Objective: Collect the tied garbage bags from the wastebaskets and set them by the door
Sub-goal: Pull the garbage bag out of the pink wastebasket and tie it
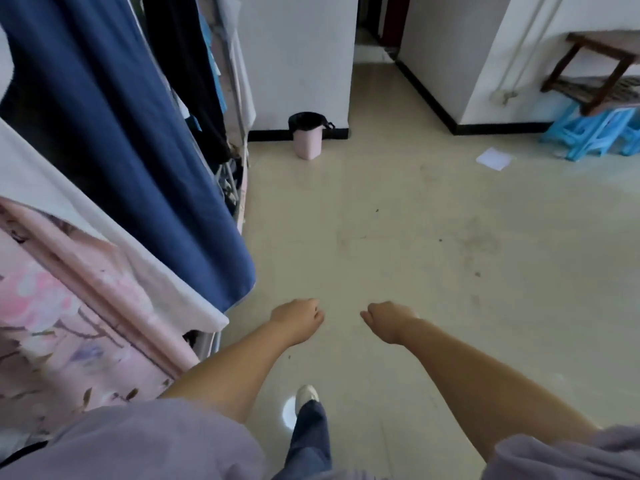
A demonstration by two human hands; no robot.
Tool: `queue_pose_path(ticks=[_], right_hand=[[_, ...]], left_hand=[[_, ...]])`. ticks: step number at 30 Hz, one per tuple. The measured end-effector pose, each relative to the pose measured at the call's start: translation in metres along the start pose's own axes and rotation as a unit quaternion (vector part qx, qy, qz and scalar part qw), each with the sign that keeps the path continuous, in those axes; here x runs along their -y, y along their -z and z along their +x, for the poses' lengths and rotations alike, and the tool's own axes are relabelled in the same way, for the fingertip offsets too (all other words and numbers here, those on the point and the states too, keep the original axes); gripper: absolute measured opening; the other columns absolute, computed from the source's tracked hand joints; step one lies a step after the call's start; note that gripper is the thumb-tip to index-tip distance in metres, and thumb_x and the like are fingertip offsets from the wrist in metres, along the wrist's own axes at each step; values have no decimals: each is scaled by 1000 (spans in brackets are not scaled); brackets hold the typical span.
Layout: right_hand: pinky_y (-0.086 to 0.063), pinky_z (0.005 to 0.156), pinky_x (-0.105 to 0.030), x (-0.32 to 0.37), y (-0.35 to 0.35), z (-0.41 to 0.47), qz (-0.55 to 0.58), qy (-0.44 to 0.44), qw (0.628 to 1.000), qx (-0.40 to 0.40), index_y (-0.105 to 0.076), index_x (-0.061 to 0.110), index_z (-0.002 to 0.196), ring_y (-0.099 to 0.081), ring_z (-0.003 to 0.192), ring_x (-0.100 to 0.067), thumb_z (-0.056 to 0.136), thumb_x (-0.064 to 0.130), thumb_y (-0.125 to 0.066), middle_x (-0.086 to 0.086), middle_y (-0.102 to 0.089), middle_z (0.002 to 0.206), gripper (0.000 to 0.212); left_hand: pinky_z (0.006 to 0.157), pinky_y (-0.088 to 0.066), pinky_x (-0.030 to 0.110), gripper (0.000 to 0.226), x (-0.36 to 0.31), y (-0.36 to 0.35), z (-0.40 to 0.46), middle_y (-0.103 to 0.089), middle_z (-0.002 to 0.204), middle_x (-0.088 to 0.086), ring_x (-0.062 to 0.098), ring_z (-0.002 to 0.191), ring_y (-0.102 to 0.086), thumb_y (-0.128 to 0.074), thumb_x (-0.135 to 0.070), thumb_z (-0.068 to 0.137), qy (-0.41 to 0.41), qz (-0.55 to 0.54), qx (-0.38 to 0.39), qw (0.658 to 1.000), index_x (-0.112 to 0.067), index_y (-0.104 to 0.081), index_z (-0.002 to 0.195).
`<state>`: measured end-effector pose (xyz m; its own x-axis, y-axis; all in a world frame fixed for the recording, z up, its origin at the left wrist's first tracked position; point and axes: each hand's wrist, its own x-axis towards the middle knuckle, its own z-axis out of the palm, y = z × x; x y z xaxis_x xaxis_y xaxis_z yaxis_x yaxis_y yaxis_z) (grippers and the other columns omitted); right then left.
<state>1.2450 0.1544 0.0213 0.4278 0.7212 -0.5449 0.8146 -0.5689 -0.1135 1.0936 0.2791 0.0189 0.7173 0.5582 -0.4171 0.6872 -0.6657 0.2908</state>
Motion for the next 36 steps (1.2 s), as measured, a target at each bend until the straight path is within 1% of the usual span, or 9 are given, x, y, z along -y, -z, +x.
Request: queue_pose_path(ticks=[2, 6, 9, 14, 18, 21, 26, 32, 36], right_hand=[[-42, 96, -38, -1, 31, 44, 1, 2, 1000, 1, -51, 10, 122, -53, 119, -32, 101, 41, -22, -15, -55, 130, 47], [-41, 95, -37, -7, 102, 127, 3, 2, 1000, -6, -50, 8, 122, -52, 119, -32, 101, 39, -22, -15, -55, 131, 47], [-41, 95, -38, -11, 143, 184, 2, 8, 1000, -3, -51, 8, 121, -52, 119, -33, 101, 40, -22, -16, -55, 130, 47], [-42, 95, -38, -33, 206, 292, -19, 25, 1000, -2, -51, 8, 121, -53, 119, -32, 101, 40, -22, -15, -55, 130, 48], [-41, 95, -38, -57, 264, 385, -22, 42, 999, -20, -51, 8, 122, -52, 119, -33, 101, 40, -23, -16, -54, 130, 47], [-42, 93, -38, -81, 306, 442, -33, 53, 998, -6, -51, 9, 120, -53, 118, -32, 101, 40, -22, -15, -55, 130, 47], [-42, 90, -37, -114, 375, 537, -64, 51, 996, 20, -50, 8, 121, -53, 116, -32, 101, 39, -21, -16, -54, 129, 47], [-42, 91, -39, -107, 443, 659, -81, 85, 993, 23, -50, 9, 122, -52, 116, -32, 101, 40, -21, -15, -55, 128, 49], [-42, 89, -38, -95, 492, 751, -79, 84, 993, 17, -50, 9, 122, -53, 116, -31, 101, 41, -20, -13, -55, 127, 48]], left_hand=[[75, -42, 32, 32, 5, 28, 46, -62, 110, 14, 32, 98, -59, -31, -31, 95, 2, -1, 1, 1000, -8, -53, 98], [81, -44, 33, 34, 13, 97, 136, -61, 114, 14, 32, 101, -58, -31, -32, 96, 6, 21, -11, 1000, -9, -54, 105], [83, -45, 34, 33, 20, 136, 195, -61, 115, 16, 33, 103, -58, -32, -32, 96, 13, 32, -17, 999, -9, -54, 105], [84, -45, 34, 37, 28, 182, 302, -61, 119, 16, 33, 106, -58, -31, -34, 96, 34, 41, -21, 998, -10, -55, 111], [84, -45, 34, 38, 28, 219, 396, -60, 119, 16, 33, 106, -58, -32, -35, 97, 62, 28, -35, 997, -9, -55, 112], [84, -45, 34, 39, 18, 247, 459, -61, 119, 16, 33, 106, -58, -31, -37, 98, 76, 17, -29, 997, -10, -55, 113], [79, -44, 33, 39, 9, 289, 551, -63, 114, 13, 32, 101, -59, -30, -39, 98, 92, -22, -39, 995, -12, -55, 112], [77, -43, 32, 39, 40, 336, 665, -63, 110, 11, 30, 98, -60, -31, -39, 99, 114, -46, -32, 992, -12, -54, 113], [79, -44, 34, 39, 67, 383, 755, -63, 110, 11, 31, 97, -60, -30, -39, 99, 111, -44, -31, 992, -13, -53, 115]])
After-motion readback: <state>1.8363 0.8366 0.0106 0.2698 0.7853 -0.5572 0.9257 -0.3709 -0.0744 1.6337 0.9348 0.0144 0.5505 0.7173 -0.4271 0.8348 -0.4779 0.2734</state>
